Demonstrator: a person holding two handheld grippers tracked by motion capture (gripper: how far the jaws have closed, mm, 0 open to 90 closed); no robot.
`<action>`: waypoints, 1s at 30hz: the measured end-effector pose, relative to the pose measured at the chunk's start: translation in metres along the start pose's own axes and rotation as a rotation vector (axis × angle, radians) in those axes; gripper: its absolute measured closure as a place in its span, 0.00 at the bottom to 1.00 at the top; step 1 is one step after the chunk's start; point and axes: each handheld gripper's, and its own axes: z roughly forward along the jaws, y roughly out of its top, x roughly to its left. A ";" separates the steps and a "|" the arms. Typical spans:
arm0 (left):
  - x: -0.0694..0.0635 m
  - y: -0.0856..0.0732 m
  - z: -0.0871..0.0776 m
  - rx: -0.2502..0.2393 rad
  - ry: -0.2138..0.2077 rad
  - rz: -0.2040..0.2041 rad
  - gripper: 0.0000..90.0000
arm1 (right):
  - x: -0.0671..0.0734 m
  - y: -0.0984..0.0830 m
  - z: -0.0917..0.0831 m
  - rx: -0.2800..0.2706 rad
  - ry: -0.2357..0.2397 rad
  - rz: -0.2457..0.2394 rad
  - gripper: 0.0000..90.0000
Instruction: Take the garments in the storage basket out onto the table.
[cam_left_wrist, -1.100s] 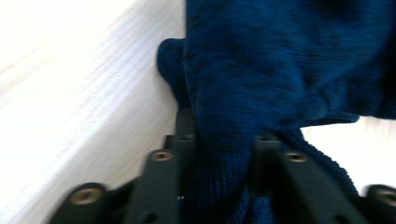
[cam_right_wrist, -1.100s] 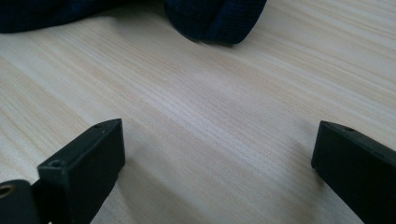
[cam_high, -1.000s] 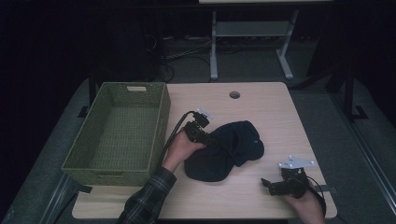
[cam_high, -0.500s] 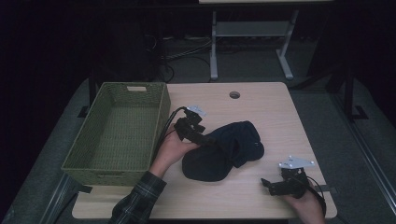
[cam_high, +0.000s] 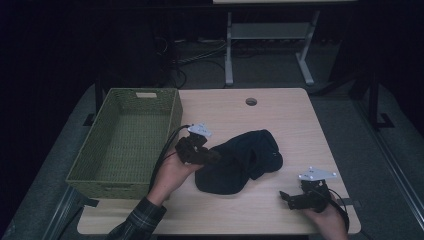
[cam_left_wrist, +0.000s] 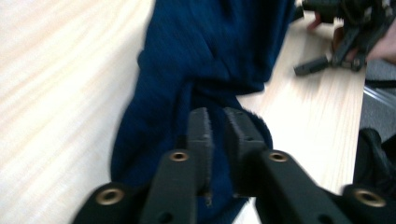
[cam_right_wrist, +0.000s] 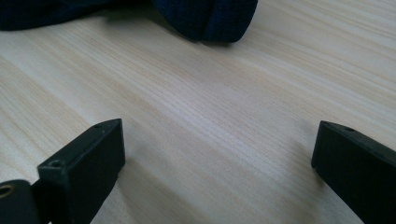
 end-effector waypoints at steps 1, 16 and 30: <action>-0.002 -0.004 0.001 0.002 -0.002 0.007 1.00 | 0.000 0.000 0.000 0.000 0.000 0.000 0.03; -0.030 -0.044 0.047 0.057 -0.012 0.044 1.00 | 0.000 0.000 0.000 0.000 0.001 0.002 0.03; -0.032 -0.059 0.074 0.128 0.064 0.063 0.98 | 0.000 0.000 0.000 0.000 0.000 0.002 0.03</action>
